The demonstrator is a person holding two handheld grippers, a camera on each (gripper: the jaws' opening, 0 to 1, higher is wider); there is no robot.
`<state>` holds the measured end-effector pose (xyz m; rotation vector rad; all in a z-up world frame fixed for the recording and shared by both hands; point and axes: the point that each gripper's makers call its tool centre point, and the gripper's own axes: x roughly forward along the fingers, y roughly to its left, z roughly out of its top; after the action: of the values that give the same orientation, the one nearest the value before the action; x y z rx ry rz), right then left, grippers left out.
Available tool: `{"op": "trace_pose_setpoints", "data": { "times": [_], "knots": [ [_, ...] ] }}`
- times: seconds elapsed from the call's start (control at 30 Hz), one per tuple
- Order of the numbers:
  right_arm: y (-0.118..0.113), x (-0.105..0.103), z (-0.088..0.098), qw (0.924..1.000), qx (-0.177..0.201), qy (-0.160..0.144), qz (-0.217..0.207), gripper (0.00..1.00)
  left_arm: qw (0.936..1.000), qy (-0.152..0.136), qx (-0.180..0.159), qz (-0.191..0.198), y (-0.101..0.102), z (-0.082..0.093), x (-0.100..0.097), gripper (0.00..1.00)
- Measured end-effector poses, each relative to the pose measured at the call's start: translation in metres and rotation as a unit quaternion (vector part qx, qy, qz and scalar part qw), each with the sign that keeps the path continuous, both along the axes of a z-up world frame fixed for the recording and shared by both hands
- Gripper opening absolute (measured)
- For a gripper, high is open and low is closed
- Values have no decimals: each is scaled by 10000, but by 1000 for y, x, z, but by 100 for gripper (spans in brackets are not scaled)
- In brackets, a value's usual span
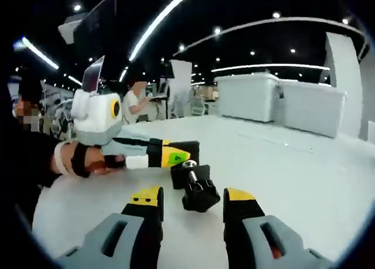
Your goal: Clamp the fixed fixture on the desktop, loosen the retaining clip, secure it to the edge of the desk, and tighten the retaining clip.
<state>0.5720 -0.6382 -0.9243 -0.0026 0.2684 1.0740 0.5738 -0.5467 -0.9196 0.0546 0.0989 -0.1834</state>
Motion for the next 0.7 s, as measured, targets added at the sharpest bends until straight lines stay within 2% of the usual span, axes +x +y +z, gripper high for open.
{"op": "trace_pose_setpoints", "data": {
  "times": [0.07, 0.17, 0.23, 0.3, 0.43, 0.53, 0.7],
  "knots": [
    [-2, 3, 0, 9984, 242, 498, -127, 41, 10000, 2, -5, 0, 0, 0, 0, 4],
    [-3, 7, 0, 9933, 567, 957, -325, 38, 10000, 0, 0, 2, 0, 0, 0, 4],
    [-5, 12, -6, 9867, 715, 1365, -519, 35, 10000, 0, 2, 2, 0, 0, 0, 4],
    [-3, 14, -11, 9809, 786, 1695, -532, 37, 10000, 0, -5, -1, 0, 0, 0, 4],
    [3, 5, -8, 9792, 851, 1797, -395, 29, 10000, -2, 4, -4, 0, -1, 0, 4],
    [5, 3, -8, 9788, 881, 1812, -378, 28, 10000, -1, 1, -5, -1, -1, 0, 4],
    [0, 11, -7, 9747, 1019, 1912, -542, 27, 10000, -6, 25, -44, -3, -1, 0, 5]
  ]
}}
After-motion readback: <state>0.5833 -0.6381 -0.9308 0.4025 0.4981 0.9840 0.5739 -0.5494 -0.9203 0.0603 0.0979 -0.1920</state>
